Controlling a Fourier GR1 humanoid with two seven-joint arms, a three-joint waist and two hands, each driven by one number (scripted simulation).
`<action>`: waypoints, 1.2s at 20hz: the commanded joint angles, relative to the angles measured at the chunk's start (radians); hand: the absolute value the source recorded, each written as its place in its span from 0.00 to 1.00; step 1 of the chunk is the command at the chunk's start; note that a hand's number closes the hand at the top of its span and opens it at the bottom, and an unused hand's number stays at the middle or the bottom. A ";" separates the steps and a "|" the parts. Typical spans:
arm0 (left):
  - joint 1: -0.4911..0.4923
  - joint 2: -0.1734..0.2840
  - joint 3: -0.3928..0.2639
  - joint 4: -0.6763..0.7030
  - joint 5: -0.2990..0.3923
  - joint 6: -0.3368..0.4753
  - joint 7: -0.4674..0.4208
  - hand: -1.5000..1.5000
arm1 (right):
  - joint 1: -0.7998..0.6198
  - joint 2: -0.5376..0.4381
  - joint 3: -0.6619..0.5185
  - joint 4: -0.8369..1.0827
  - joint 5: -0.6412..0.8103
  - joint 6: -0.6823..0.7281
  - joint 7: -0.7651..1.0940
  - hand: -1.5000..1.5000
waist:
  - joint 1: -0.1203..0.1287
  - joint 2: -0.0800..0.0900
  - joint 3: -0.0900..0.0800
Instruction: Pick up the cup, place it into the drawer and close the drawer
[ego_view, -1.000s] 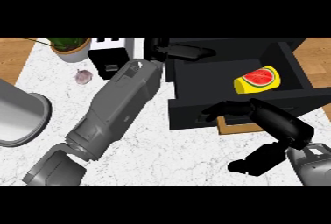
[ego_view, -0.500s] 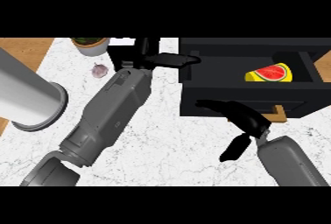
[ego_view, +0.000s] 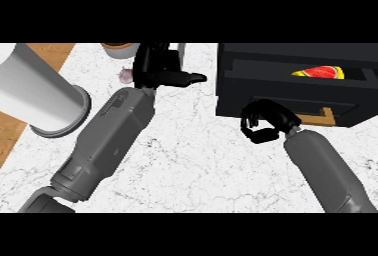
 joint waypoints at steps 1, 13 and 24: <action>0.038 0.059 0.004 -0.050 0.007 -0.047 0.029 0.00 | -0.129 -0.003 -0.085 0.192 -0.009 -0.067 -0.090 1.00 | 0.018 0.009 0.003; 0.124 0.123 -0.015 -0.135 0.010 -0.123 0.066 0.00 | -0.345 -0.111 -0.262 0.349 -0.099 -0.098 -0.074 1.00 | 0.093 0.031 0.004; 0.167 0.120 -0.022 -0.169 0.018 -0.158 0.061 0.00 | -0.348 -0.191 -0.307 0.282 -0.174 0.015 -0.082 1.00 | 0.115 0.041 0.002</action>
